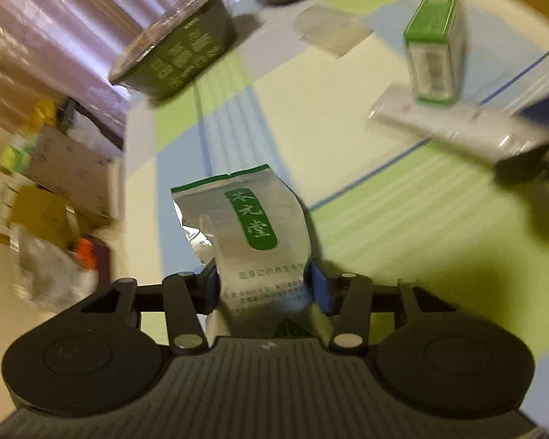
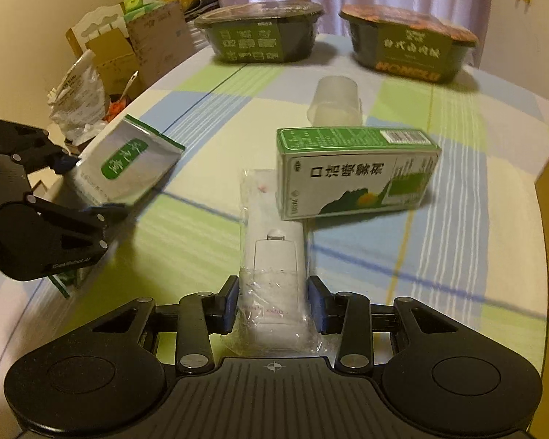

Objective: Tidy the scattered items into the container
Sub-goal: 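Close the right tool on the plastic-wrapped white tube, then lift the foil bag with the left tool while the right tool regrips the wrapped tube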

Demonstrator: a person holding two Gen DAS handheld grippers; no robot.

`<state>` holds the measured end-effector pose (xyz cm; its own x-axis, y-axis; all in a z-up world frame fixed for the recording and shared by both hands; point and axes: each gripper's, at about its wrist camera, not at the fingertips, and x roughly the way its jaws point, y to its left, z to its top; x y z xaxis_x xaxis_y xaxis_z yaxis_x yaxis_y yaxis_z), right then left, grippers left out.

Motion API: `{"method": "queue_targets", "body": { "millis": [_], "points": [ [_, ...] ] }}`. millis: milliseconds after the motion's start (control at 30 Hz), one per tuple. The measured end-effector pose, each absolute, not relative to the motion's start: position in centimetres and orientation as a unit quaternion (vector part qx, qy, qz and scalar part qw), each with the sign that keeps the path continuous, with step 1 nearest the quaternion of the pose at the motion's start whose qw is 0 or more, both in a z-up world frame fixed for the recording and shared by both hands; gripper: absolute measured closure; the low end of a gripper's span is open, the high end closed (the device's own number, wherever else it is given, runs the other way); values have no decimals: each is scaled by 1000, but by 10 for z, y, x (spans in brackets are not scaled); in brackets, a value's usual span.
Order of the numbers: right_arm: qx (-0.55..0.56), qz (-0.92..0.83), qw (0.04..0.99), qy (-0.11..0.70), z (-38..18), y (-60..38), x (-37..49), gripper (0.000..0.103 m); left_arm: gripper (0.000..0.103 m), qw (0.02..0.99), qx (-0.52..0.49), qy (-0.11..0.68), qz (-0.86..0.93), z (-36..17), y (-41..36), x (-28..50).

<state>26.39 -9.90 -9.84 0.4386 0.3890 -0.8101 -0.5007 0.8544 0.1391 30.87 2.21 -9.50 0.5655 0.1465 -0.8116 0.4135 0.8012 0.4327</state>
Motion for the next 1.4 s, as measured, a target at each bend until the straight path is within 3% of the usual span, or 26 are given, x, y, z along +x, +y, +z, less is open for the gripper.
{"method": "queue_targets", "body": {
  "millis": [367, 467, 567, 600, 667, 900, 933, 1000, 1067, 1333, 1400],
  "points": [
    [-67, 250, 835, 486, -87, -130, 180, 61, 62, 831, 225, 463, -209, -70, 1, 194],
    [-65, 244, 836, 487, -89, -139, 157, 60, 36, 836, 276, 438, -184, -71, -7, 164],
    [-70, 240, 837, 487, -94, -143, 144, 59, 23, 827, 360, 395, -173, -78, -21, 137],
    [-74, 239, 838, 486, -95, -143, 142, 38, 22, 822, 385, 383, -173, -82, -26, 131],
    [-79, 235, 845, 473, -95, -145, 140, 18, 21, 806, 428, 369, -177, -94, -35, 127],
    [-62, 231, 849, 471, -96, -148, 151, 18, 19, 796, 469, 353, -148, -116, -42, 146],
    [-61, 232, 848, 473, -97, -148, 152, 18, 21, 796, 468, 355, -147, -116, -43, 149],
    [-56, 235, 845, 477, -99, -149, 152, 18, 39, 801, 445, 372, -148, -113, -41, 158],
    [-50, 234, 843, 481, -101, -151, 155, 19, 40, 812, 417, 382, -141, -105, -35, 166],
    [-31, 234, 844, 482, -98, -156, 157, 19, 33, 854, 264, 441, -75, -79, 23, 199],
    [-28, 235, 845, 480, -97, -155, 157, 19, 26, 861, 228, 450, -64, -76, 33, 201]
  ]
}}
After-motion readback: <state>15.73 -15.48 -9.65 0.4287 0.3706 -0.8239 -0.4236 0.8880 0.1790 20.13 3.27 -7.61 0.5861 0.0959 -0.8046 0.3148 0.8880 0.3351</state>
